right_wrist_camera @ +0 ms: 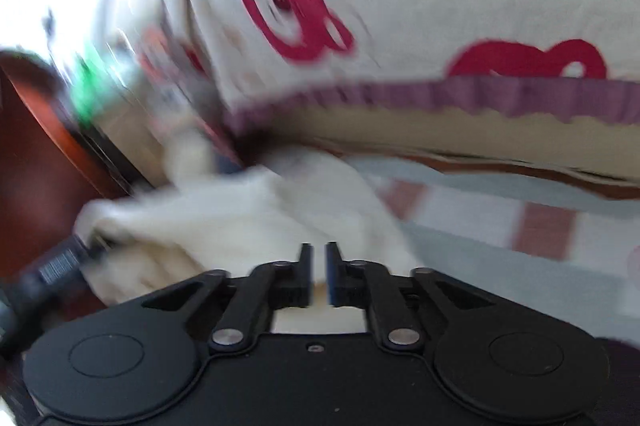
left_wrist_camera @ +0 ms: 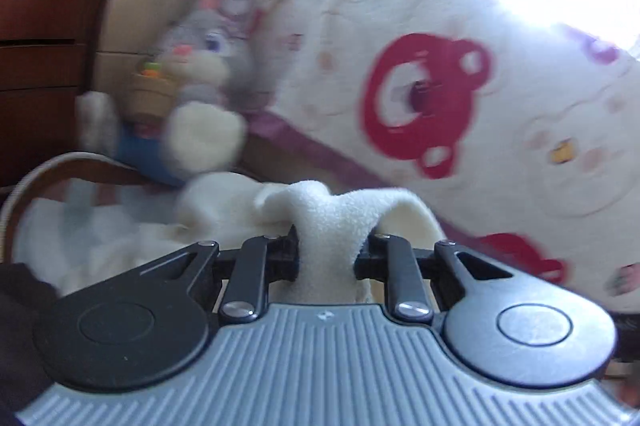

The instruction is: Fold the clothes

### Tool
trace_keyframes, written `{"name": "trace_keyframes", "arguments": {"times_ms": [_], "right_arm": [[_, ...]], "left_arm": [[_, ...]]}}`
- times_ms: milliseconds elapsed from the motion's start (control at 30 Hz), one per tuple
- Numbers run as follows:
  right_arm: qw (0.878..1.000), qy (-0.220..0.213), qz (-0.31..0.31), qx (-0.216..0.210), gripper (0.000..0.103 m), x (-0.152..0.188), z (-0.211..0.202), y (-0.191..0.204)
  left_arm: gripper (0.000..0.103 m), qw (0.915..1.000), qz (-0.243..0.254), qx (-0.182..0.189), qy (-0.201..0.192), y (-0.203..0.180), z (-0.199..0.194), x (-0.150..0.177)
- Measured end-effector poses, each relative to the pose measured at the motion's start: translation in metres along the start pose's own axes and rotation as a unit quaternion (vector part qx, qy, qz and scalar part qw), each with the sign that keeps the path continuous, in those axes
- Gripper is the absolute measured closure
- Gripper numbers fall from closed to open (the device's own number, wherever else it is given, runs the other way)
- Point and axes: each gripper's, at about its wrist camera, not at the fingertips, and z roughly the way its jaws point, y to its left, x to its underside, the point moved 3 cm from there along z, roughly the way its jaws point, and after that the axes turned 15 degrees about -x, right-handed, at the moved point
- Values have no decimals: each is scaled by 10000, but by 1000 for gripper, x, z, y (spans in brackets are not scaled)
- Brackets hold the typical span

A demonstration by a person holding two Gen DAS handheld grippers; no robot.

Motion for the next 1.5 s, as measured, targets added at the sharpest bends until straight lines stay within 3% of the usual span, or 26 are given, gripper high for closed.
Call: {"name": "trace_keyframes", "arguments": {"times_ms": [33, 67, 133, 233, 400, 500, 533, 567, 600, 667, 767, 833, 933, 1067, 1200, 1300, 1500], "right_arm": [[9998, 92, 36, 144, 57, 6, 6, -7], [9994, 180, 80, 282, 48, 13, 11, -14], [9978, 104, 617, 217, 48, 23, 18, -33], [9894, -100, 1446, 82, 37, 27, 30, -62], [9675, -225, 2515, 81, 33, 24, 69, -106], [9631, -5, 2693, -25, 34, 28, 106, -112], [9629, 13, 2693, -193, 47, 30, 114, -107], [9624, 32, 2692, -360, 68, 32, 123, -101], [9617, 46, 2691, -529, 73, 34, 131, -95], [9537, -158, 2822, -1025, 79, 34, 128, -84], [9229, -481, 3378, -1782, 81, 31, 104, -72], [9174, -487, 3322, -2137, 81, 24, 83, -53], [8997, -590, 3323, -2767, 82, 15, 44, -22], [9042, -744, 2816, -3126, 82, 1, -35, 25], [9091, -1438, 2305, -3157, 82, -4, -140, 52], [9217, -1900, 1868, -2819, 82, -1, -211, 61], [9368, -2610, 1336, -1910, 82, 27, -317, 74]], "left_arm": [[83, 9996, 137, -234, 49, 3, 9, 11], [82, 9989, 160, -367, 231, 8, 18, 19], [81, 9970, -49, -398, 656, 23, 32, 28], [78, 9935, -584, -66, 980, 41, 41, 32], [53, 9893, -338, 448, 1345, 30, 59, 48], [37, 9852, -334, 615, 1562, 27, 71, 59], [35, 9847, -341, 616, 1591, 25, 76, 61], [37, 9847, -320, 609, 1602, 23, 81, 63], [47, 9846, -298, 601, 1612, 22, 85, 66], [85, 9880, 77, 615, 1412, 13, 79, 65], [88, 9914, 594, 883, 761, -3, 46, 52], [88, 9902, 669, 1179, 347, -10, 11, 36], [88, 9847, 430, 1686, -6, -8, -40, 13], [88, 9730, 79, 2294, -231, -13, -109, -8], [88, 9516, 32, 3054, -338, -43, -164, -20], [88, 9362, 21, 3505, -257, -79, -193, -18], [88, 9297, 4, 3679, 181, -140, -235, 3]]}}
